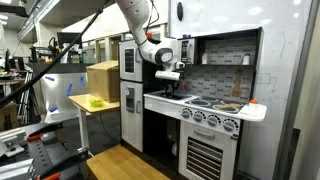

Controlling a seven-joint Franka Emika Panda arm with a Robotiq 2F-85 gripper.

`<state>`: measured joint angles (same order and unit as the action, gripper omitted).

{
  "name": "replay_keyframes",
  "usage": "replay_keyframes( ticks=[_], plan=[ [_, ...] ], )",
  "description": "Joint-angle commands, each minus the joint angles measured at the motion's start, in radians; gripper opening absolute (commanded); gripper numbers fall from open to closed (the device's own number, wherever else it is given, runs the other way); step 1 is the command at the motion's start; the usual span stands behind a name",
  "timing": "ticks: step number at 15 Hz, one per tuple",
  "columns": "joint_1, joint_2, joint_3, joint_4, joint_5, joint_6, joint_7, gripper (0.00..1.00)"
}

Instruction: Place the lid on the pot

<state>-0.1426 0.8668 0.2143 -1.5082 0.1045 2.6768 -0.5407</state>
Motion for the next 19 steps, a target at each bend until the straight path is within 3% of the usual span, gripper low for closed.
replay_keyframes(
  ticks=[1, 4, 5, 11, 19],
  plan=[
    [0.013, 0.034, -0.022, 0.055, -0.044, -0.024, 0.055, 0.79],
    [0.006, 0.025, -0.027, 0.056, -0.054, -0.032, 0.070, 0.99],
    [0.003, 0.018, -0.029, 0.048, -0.056, -0.027, 0.069, 1.00],
    [-0.002, -0.069, -0.074, -0.006, -0.081, -0.119, 0.086, 1.00],
    [-0.100, -0.294, -0.135, -0.110, -0.042, -0.322, 0.061, 1.00]
  ],
)
